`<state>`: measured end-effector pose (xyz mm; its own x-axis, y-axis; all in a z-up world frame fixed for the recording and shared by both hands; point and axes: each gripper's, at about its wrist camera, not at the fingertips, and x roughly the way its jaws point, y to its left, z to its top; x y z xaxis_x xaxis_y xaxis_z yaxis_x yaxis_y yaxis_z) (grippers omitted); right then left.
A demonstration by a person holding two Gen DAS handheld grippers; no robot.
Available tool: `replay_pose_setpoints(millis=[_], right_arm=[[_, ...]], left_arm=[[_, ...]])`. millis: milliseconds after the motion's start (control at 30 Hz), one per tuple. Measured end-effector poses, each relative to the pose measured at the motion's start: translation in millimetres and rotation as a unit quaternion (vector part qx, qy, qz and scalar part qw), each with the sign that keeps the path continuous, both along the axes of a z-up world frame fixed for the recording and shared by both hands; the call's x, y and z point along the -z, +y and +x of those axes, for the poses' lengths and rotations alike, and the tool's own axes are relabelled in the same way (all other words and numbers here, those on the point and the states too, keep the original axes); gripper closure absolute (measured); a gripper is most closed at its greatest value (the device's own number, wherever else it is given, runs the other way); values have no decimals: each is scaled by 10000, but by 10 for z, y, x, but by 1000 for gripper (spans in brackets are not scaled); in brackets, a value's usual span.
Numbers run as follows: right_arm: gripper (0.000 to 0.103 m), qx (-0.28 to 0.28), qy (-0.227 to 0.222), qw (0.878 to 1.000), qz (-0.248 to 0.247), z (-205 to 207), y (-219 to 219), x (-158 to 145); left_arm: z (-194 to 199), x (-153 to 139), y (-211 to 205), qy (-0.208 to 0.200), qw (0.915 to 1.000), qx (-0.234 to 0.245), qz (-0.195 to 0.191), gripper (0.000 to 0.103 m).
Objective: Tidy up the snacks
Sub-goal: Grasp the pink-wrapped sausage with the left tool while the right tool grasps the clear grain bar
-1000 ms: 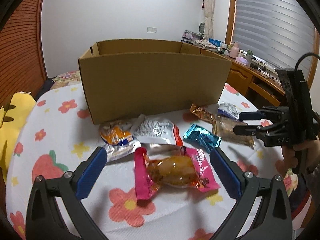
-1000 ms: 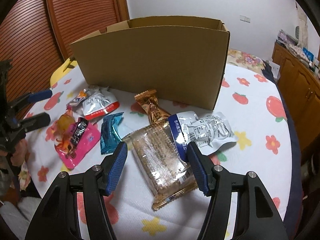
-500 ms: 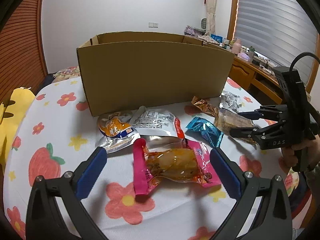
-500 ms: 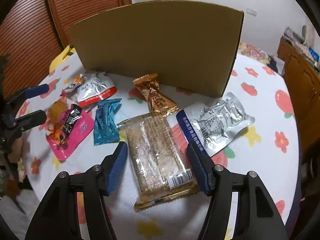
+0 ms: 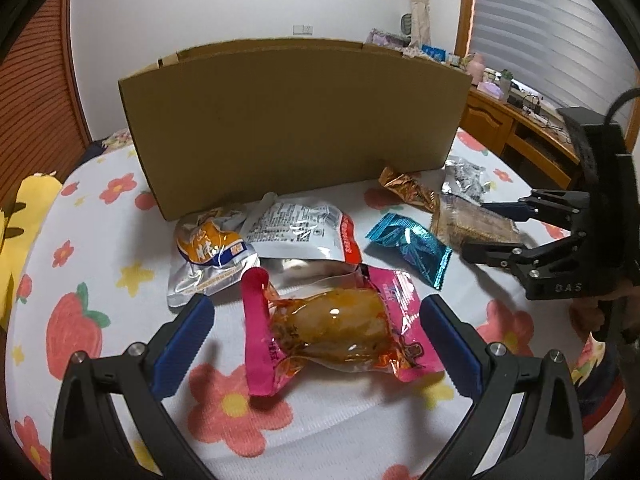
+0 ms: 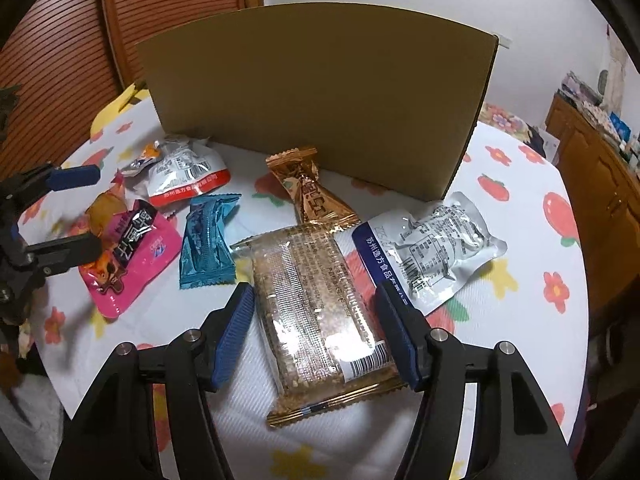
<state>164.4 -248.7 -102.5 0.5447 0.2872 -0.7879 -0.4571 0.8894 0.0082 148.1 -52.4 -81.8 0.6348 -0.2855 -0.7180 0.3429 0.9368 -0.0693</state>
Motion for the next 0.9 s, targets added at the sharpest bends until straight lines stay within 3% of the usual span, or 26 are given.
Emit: replay_pose_setpoints(millis=[300,467,567,633,900], right_arm=[[38,17,-21,10000,-8,-6,-1,4],[38,16,-21,10000,-12,-6,0,4],[38,17,-22,10000,-11,-6,-3,5],[38,16,-22,10000,-12,-6,-1,4],[38,17,-21,10000,-12,-5,-3,5]], left_arm=[[136,132,44,549,9984,-126,-71,0],[135,134,73,550,9984,-128,-77,1],[109,119,89,504,9986,-73,-122,8],[78,105,84,449,9989,-12,-128,21],[-66,79,173,439,9986,63,-283,27]])
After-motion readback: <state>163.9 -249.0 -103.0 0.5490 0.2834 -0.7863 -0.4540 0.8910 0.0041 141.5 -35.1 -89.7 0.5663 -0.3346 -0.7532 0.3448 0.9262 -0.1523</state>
